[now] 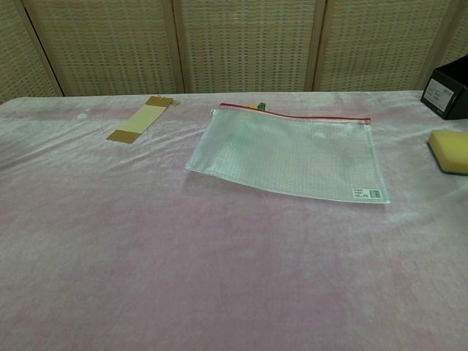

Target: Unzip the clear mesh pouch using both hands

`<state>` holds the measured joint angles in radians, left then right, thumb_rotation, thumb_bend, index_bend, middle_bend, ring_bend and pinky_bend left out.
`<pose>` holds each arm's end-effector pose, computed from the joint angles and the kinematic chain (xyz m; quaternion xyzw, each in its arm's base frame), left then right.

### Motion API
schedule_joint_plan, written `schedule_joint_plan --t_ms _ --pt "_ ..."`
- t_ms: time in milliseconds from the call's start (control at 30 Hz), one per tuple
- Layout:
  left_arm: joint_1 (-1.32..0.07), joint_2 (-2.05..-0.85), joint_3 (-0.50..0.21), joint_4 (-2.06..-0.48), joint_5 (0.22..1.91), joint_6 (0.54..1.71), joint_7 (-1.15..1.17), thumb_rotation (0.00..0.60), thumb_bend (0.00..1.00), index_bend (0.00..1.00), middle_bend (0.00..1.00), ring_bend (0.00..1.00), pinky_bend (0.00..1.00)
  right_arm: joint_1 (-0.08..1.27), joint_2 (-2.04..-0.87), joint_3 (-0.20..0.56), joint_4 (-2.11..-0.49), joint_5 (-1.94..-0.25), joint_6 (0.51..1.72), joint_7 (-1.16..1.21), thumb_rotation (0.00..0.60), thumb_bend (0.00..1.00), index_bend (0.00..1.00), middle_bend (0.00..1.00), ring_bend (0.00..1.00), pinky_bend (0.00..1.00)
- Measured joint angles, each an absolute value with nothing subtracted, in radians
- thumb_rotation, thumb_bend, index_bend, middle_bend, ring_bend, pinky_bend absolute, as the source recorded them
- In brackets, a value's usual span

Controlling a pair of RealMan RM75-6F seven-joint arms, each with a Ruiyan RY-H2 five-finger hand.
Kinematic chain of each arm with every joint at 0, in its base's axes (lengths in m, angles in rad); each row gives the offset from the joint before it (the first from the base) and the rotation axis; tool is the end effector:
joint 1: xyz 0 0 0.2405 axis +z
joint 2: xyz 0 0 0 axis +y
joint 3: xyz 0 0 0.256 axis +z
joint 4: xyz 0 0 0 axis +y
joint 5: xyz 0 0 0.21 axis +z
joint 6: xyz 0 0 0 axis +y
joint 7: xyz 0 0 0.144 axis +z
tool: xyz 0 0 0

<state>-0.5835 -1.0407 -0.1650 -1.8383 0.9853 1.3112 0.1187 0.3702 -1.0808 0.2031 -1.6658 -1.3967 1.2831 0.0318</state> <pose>-0.2039 0.3226 0.1709 -0.5674 -0.4163 -0.4456 0.5533 -0.2403 -0.2906 0.1674 0.6201 -0.3574 0.4617 0.5240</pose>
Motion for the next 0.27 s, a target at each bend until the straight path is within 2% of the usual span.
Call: schedule_joint_plan --t_ms 133,267 --pt "-0.436 -1.021 -0.069 -1.887 1.066 1.439 0.117 0.600 0.00 0.00 0.00 0.00 0.00 0.260 -1.078 0.115 -1.621 -1.490 1.429 -0.025 0.600 0.00 0.02 0.00 0.00 0.00" --pt "-0.327 -1.014 0.012 -1.901 1.173 1.525 0.116 0.600 0.00 0.00 0.00 0.00 0.00 0.190 -1.087 0.061 -1.583 -1.562 1.521 -0.064 0.600 0.00 0.02 0.00 0.00 0.00"
